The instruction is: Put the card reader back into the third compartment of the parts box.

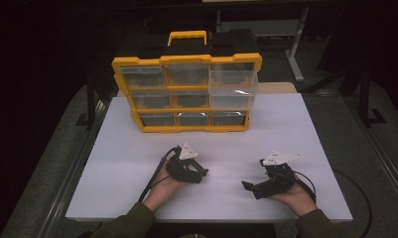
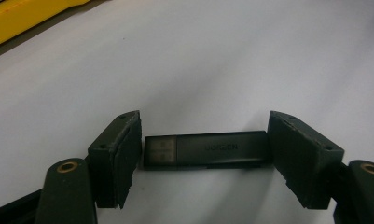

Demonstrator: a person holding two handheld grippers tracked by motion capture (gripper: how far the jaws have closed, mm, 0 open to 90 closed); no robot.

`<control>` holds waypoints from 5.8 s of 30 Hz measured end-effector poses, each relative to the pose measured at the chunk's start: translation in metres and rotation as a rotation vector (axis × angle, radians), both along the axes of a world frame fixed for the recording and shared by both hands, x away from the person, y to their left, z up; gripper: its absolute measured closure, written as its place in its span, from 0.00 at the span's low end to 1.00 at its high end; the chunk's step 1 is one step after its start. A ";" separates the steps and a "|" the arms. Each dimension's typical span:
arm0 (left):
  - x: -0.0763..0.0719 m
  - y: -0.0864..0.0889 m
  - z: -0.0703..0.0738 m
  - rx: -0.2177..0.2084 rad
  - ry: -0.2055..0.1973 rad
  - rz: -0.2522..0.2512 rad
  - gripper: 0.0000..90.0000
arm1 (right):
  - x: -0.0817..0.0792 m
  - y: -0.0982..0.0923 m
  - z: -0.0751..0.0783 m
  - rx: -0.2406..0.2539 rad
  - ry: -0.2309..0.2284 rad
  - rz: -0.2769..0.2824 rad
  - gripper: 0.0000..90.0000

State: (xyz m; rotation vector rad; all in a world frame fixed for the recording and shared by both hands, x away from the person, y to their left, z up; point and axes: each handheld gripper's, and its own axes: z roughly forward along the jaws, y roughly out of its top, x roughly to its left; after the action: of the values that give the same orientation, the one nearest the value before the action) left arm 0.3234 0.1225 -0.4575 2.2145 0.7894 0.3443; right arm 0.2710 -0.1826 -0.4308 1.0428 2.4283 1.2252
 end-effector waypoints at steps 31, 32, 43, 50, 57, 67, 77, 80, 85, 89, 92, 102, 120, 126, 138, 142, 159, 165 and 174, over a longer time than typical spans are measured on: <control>0.005 0.008 0.006 -0.024 0.029 -0.065 0.34 | 0.000 0.000 -0.001 0.001 0.003 0.007 0.00; 0.006 0.008 0.006 -0.027 0.030 -0.065 0.34 | 0.000 0.000 -0.001 0.001 0.003 0.008 0.00; 0.010 0.018 0.018 -0.061 0.066 -0.110 0.34 | 0.000 0.000 -0.001 0.004 0.007 0.021 0.00; 0.011 0.020 0.026 -0.086 0.082 -0.131 0.34 | 0.000 0.001 -0.001 0.007 0.008 0.024 0.00; 0.015 0.023 0.037 -0.100 0.100 -0.166 0.34 | 0.000 0.001 -0.001 0.011 0.009 0.027 0.00; 0.021 0.030 0.059 -0.099 0.088 -0.217 0.34 | -0.001 0.000 0.000 0.021 0.006 0.028 0.00; 0.031 0.036 0.084 -0.108 0.091 -0.248 0.34 | -0.002 -0.002 0.000 0.031 0.009 0.029 0.00; 0.034 0.036 0.095 -0.111 0.090 -0.261 0.34 | -0.002 -0.002 0.000 0.038 0.007 0.030 0.00; 0.037 0.034 0.105 -0.108 0.090 -0.279 0.34 | -0.003 -0.003 0.000 0.039 0.009 0.031 0.00; 0.039 0.033 0.117 -0.108 0.082 -0.292 0.34 | -0.003 -0.002 0.000 0.039 0.009 0.031 0.00; 0.041 0.033 0.125 -0.114 0.078 -0.300 0.34 | -0.003 -0.002 0.001 0.038 0.009 0.028 0.00; 0.048 0.032 0.154 -0.135 0.073 -0.335 0.34 | -0.003 -0.002 0.001 0.036 0.007 0.029 0.00; 0.067 0.029 0.213 -0.157 0.061 -0.400 0.34 | -0.003 -0.002 0.000 0.037 0.009 0.027 0.00; 0.072 0.029 0.230 -0.157 0.049 -0.407 0.34 | -0.003 -0.002 0.000 0.036 0.009 0.028 0.00; 0.085 0.020 0.271 -0.173 0.030 -0.435 0.34 | -0.003 -0.002 0.001 0.038 0.009 0.027 0.00; 0.089 0.017 0.282 -0.178 0.031 -0.440 0.34 | -0.003 -0.002 0.001 0.040 0.010 0.026 0.00; 0.112 -0.022 0.305 -0.191 0.024 -0.455 0.34 | -0.004 -0.003 0.000 0.039 0.008 0.027 0.00; 0.118 -0.040 0.301 -0.160 0.025 -0.469 0.34 | -0.005 -0.005 0.000 0.049 0.004 0.022 0.00; 0.123 -0.052 0.288 -0.159 0.020 -0.476 0.33 | -0.006 -0.008 0.000 0.054 0.005 0.022 0.00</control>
State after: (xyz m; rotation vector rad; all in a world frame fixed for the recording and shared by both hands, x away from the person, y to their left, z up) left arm 0.4461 0.0707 -0.1696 2.1722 0.2692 0.0236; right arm 0.2645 -0.1902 -0.4306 1.0377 2.4292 1.3030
